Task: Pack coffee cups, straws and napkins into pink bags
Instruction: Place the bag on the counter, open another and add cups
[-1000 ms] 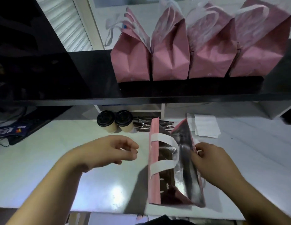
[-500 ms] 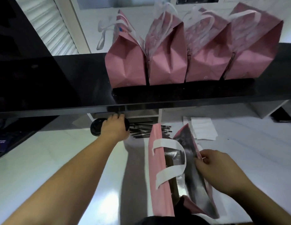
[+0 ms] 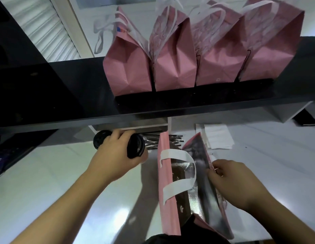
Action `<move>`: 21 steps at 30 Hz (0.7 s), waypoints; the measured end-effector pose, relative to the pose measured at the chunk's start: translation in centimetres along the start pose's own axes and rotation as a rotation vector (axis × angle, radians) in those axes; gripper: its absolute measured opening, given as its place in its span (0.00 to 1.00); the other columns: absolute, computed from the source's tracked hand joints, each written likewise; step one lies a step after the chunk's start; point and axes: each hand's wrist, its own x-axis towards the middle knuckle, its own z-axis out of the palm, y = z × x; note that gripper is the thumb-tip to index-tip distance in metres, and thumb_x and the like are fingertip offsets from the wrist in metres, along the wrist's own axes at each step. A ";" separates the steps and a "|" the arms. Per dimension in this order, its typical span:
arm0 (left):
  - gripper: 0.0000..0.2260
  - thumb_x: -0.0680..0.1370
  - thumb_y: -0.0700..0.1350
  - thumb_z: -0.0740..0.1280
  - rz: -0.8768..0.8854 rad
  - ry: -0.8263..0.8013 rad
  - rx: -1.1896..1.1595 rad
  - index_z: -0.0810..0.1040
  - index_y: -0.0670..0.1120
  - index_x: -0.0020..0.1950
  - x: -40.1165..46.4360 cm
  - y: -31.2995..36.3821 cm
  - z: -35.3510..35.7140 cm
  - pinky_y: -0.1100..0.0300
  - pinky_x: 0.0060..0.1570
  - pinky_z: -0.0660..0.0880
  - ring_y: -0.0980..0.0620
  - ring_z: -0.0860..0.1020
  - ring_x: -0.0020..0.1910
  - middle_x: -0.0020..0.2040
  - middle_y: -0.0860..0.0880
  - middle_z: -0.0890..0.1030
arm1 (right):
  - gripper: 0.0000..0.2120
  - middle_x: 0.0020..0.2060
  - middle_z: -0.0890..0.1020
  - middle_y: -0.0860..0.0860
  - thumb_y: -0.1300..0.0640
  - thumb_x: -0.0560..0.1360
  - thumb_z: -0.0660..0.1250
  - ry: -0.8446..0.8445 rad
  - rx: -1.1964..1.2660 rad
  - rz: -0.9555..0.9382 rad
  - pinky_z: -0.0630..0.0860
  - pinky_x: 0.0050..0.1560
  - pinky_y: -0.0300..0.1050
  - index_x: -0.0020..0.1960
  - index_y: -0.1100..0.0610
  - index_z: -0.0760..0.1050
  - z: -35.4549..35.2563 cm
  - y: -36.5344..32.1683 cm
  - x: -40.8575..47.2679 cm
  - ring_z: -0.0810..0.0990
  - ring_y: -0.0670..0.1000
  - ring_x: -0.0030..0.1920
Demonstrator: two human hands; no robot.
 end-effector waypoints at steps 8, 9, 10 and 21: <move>0.38 0.68 0.59 0.75 0.296 0.389 -0.133 0.66 0.60 0.77 -6.6 6.9 -7.2 0.58 0.62 0.70 0.56 0.70 0.66 0.68 0.59 0.67 | 0.18 0.27 0.76 0.51 0.48 0.81 0.61 0.008 -0.017 -0.054 0.70 0.32 0.44 0.35 0.55 0.71 0.0 0.4 0.4 0.74 0.48 0.28; 0.38 0.68 0.60 0.74 0.342 0.370 -0.157 0.66 0.61 0.77 -6.6 7.9 -7.6 0.58 0.63 0.71 0.57 0.69 0.66 0.68 0.60 0.66 | 0.17 0.28 0.77 0.50 0.48 0.81 0.61 0.003 -0.021 -0.059 0.73 0.32 0.44 0.36 0.54 0.73 -0.1 0.3 0.4 0.76 0.48 0.29; 0.38 0.69 0.62 0.73 0.387 0.334 -0.164 0.65 0.62 0.77 -6.3 8.8 -7.6 0.58 0.63 0.72 0.58 0.69 0.67 0.68 0.61 0.66 | 0.17 0.29 0.79 0.49 0.47 0.82 0.61 -0.005 -0.023 -0.060 0.75 0.33 0.43 0.37 0.52 0.75 -0.3 0.2 0.4 0.78 0.47 0.30; 0.37 0.73 0.62 0.72 0.519 -0.202 0.212 0.60 0.61 0.78 -2.0 11.6 1.1 0.52 0.66 0.74 0.51 0.69 0.69 0.71 0.56 0.67 | 0.20 0.28 0.76 0.50 0.49 0.83 0.58 0.020 -0.030 -0.076 0.72 0.33 0.48 0.34 0.54 0.69 -0.9 2.0 1.0 0.75 0.49 0.30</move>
